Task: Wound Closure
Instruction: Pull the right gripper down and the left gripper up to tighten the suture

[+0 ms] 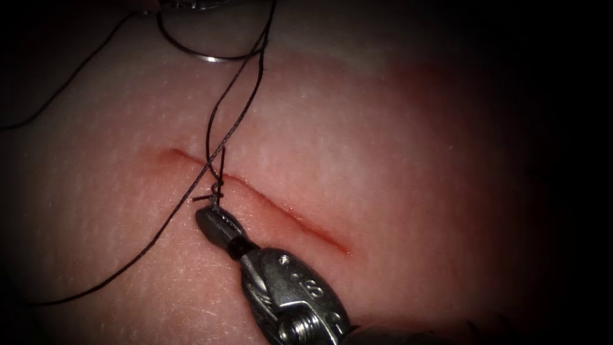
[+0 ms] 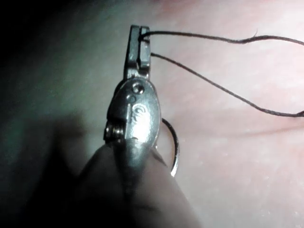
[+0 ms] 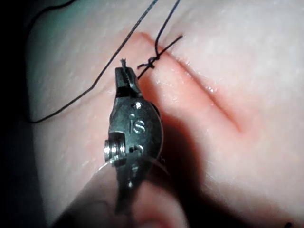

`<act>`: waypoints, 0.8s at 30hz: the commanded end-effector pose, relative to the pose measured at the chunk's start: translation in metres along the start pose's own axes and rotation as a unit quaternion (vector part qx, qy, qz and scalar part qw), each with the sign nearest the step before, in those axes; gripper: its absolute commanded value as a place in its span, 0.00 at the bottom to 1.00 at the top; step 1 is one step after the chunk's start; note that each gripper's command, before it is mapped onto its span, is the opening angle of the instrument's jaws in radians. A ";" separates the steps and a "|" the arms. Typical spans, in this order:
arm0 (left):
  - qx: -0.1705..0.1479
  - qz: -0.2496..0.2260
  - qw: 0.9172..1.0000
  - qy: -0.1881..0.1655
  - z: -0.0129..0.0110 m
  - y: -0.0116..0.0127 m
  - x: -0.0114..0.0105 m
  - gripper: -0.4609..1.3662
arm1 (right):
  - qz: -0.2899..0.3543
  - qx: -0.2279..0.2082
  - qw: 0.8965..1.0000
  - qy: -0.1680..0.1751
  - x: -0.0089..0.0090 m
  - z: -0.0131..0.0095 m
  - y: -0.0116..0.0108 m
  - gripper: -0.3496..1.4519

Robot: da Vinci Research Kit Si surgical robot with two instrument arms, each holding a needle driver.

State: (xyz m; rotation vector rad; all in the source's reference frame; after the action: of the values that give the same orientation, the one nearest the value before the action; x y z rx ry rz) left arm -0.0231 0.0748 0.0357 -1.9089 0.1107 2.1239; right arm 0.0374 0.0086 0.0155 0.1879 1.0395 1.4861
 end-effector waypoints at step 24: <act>0.022 0.092 0.995 -0.018 0.0035 -0.0063 -0.0046 0.06 | -0.026 0.001 0.999 -0.023 -0.0016 0.0011 -0.0010 0.00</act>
State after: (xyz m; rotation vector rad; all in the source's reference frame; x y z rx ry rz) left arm -0.0247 0.0810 0.0419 -1.8962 0.3404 2.2549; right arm 0.0396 0.0073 0.0164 0.2026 1.0025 1.4226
